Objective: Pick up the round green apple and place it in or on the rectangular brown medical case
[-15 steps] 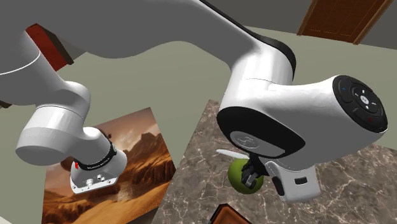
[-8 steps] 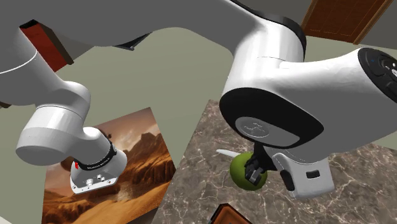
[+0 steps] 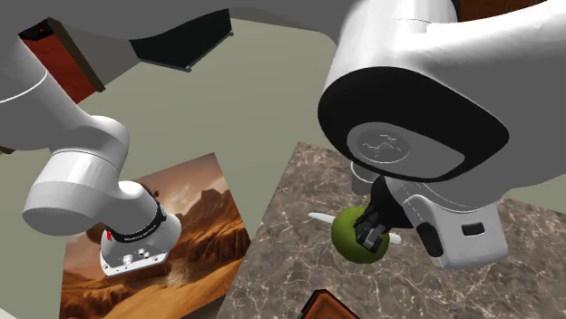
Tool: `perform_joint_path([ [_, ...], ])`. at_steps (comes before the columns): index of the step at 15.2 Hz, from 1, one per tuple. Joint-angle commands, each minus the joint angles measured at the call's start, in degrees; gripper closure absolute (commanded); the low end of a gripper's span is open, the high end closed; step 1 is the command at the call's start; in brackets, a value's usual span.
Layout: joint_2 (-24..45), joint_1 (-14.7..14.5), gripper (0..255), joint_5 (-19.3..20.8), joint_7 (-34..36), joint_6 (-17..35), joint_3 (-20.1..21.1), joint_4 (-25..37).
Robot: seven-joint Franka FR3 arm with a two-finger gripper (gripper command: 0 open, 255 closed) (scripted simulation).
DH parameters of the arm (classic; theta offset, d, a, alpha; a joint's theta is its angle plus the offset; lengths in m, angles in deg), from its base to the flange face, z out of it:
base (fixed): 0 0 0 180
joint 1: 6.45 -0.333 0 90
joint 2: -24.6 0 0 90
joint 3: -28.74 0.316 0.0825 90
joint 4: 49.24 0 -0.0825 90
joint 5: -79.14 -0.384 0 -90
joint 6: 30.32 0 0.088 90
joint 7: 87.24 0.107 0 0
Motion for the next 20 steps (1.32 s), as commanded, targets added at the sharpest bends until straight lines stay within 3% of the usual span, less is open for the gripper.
perform_joint_path([
  [1, -0.17, 0.06, 255, 0.12, 0.08, -1.38, -0.06, 1.2],
  [15, -0.46, 0.18, 255, 0.39, 1.21, -11.64, -0.17, 11.26],
  [20, 3.59, 4.16, 255, -0.43, -5.66, -16.14, -3.56, 18.61],
])
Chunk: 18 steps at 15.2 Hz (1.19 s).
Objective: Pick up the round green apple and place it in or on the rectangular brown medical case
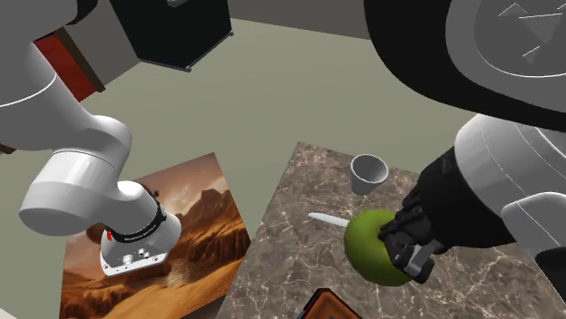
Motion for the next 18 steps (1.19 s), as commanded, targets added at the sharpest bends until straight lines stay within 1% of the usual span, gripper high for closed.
perform_joint_path([
  [1, 1.59, 1.57, 255, -0.4, -2.57, -1.91, -1.16, 3.03],
  [5, 6.7, 5.77, 255, -2.18, -8.29, -6.27, -3.57, 11.27],
  [8, 11.63, 9.87, 255, -4.19, -12.52, -10.2, -4.99, 19.13],
  [11, 17.87, 15.26, 255, -6.97, -16.43, -15.15, -5.89, 29.38],
  [13, 23.36, 20.16, 255, -9.52, -18.56, -19.61, -5.94, 38.91],
  [18, 20.04, 17.43, 255, -7.66, -18.91, -13.48, -6.21, 29.46],
])
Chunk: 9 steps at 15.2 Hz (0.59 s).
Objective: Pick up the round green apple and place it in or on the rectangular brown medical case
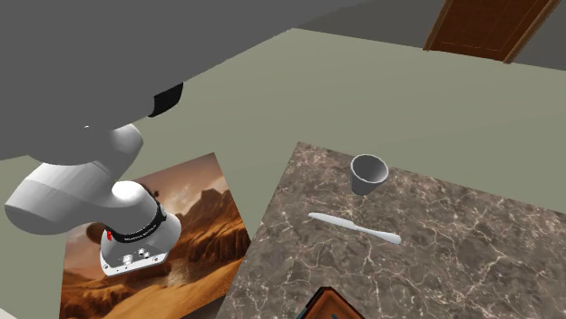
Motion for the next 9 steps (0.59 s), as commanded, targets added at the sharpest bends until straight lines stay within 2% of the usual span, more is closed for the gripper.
perform_joint_path([
  [1, -1.22, -1.08, 255, 0.66, -0.09, 2.58, -0.11, -3.76],
  [9, -3.81, -3.42, 255, 2.0, -0.4, 10.29, -0.23, -13.99],
])
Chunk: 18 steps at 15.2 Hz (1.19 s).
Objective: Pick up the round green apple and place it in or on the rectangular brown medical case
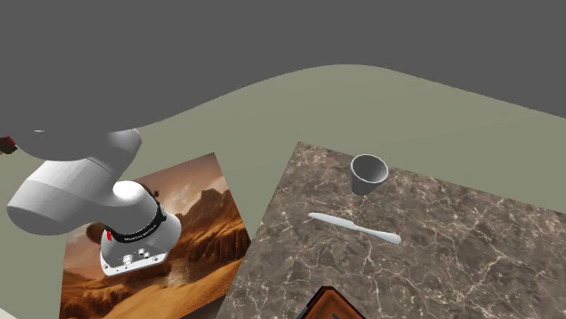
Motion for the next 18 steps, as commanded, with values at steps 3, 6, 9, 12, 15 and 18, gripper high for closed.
perform_joint_path([
  [3, -0.76, -0.8, 255, 0.37, -0.18, 3.6, 0.02, -4.3],
  [6, -1.11, -1.26, 255, 0.52, -0.33, 6.09, 0.06, -7.14],
  [9, -1.29, -1.62, 255, 0.57, -0.5, 8.48, 0.12, -9.73],
  [12, -1.34, -1.85, 255, 0.56, -0.65, 10.26, 0.17, -11.58],
  [15, -1.33, -1.84, 255, 0.56, -0.66, 10.26, 0.17, -11.56],
  [18, -1.33, -1.84, 255, 0.56, -0.66, 10.26, 0.17, -11.56],
])
